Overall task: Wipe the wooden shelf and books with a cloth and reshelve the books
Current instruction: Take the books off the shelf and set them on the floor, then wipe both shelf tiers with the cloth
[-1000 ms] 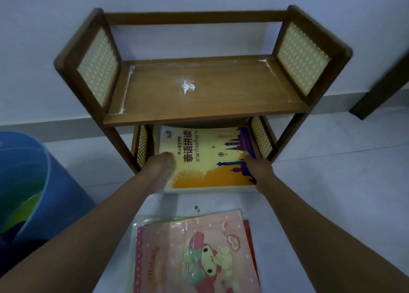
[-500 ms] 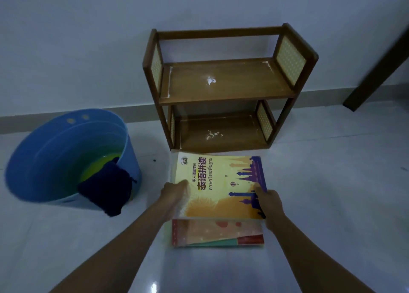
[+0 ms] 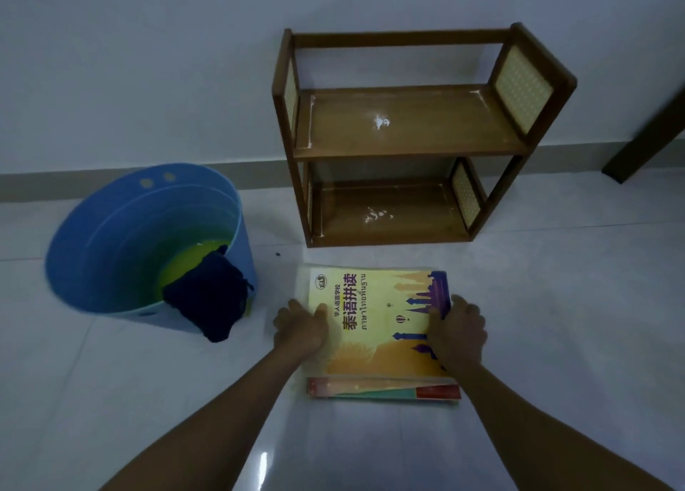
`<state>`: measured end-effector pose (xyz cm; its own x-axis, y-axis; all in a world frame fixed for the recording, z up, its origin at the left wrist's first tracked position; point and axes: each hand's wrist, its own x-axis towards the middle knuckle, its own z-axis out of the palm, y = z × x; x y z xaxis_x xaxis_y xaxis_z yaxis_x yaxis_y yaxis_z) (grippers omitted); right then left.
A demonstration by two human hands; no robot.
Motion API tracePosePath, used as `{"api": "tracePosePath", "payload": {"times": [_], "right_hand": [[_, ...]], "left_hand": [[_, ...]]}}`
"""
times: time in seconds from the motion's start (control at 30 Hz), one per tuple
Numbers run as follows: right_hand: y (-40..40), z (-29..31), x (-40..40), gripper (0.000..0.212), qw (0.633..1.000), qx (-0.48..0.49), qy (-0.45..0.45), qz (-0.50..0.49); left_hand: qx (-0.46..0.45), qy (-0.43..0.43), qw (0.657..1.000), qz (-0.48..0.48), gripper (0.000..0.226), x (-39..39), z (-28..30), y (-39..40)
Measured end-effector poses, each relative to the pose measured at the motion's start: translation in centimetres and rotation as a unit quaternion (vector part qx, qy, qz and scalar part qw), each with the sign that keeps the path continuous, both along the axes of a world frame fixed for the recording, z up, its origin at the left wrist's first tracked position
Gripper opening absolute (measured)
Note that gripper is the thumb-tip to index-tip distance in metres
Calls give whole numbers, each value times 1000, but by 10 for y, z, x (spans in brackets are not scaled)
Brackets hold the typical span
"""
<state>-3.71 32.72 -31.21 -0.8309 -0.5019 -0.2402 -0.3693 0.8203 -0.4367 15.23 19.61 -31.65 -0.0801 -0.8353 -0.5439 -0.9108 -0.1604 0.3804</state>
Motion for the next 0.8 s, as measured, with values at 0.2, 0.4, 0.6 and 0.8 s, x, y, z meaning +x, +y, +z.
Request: {"api": "tracePosePath", "payload": {"times": [0.2,0.4,0.6,0.8], "right_hand": [[-82,74,41,52,977,-24,13,211],[-151,154,127,61,901,-68,-13,427],[-173,167,187,62,782,-2,120,611],[-175,155,193,51,779,-17,106,618]], "left_hand": [[-171,94,968,-159,45,34,112,-20],[-333,23,929,-158,39,116,172,-41],[-162,9,969,-188,38,153,148,-59],[-233,-36,951,-202,11,153,152,-61]]}}
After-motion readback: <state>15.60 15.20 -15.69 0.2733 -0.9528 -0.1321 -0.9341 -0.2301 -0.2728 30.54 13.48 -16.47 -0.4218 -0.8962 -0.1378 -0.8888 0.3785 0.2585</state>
